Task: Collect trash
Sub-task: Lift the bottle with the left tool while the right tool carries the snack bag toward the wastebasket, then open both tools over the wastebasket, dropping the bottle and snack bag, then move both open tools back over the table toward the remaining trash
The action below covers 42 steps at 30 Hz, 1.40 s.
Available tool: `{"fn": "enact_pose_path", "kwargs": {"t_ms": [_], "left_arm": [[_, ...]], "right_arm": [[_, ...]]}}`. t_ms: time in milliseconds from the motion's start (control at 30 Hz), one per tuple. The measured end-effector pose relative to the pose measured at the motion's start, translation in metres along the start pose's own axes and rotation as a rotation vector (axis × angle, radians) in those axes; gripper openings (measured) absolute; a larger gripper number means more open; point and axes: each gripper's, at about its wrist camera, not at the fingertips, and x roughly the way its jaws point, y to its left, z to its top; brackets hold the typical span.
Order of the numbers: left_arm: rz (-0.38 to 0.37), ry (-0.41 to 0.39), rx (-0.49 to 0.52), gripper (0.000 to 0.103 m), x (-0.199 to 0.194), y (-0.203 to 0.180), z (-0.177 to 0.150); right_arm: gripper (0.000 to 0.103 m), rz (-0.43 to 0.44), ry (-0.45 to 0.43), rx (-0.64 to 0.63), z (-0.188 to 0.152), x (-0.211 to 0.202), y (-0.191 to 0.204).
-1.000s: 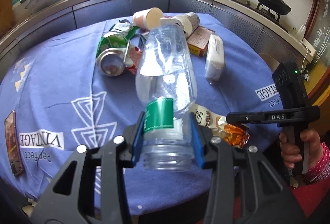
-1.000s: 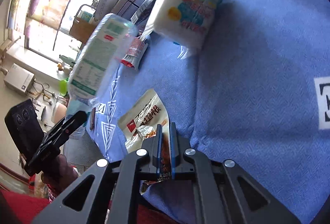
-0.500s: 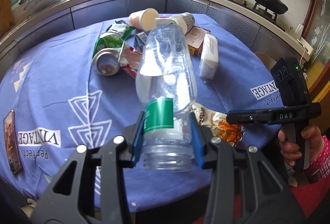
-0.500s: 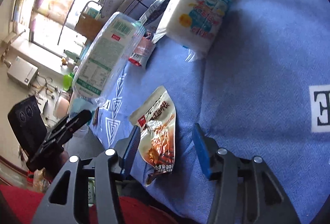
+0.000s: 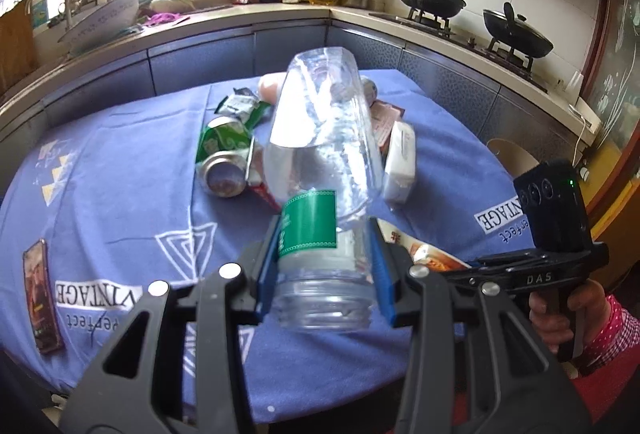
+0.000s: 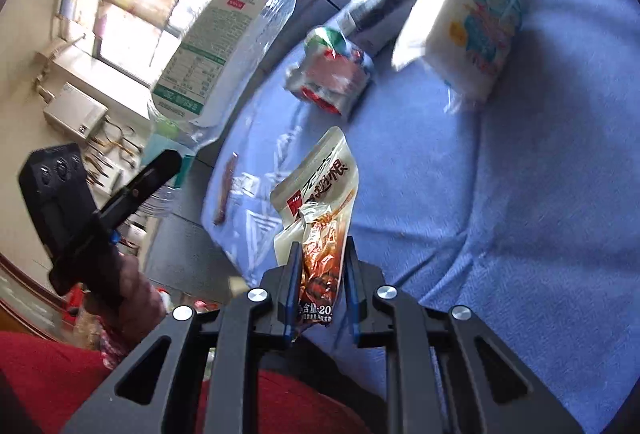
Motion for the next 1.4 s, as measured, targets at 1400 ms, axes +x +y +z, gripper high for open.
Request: {"fn": "enact_pose_path", "kwargs": {"t_ms": [1400], "left_arm": [[-0.481,0.292,0.386,0.064,0.208,-0.360,0.101]], "right_arm": [[0.051,-0.713,-0.939,0.433,-0.027,-0.295,-0.173]]}}
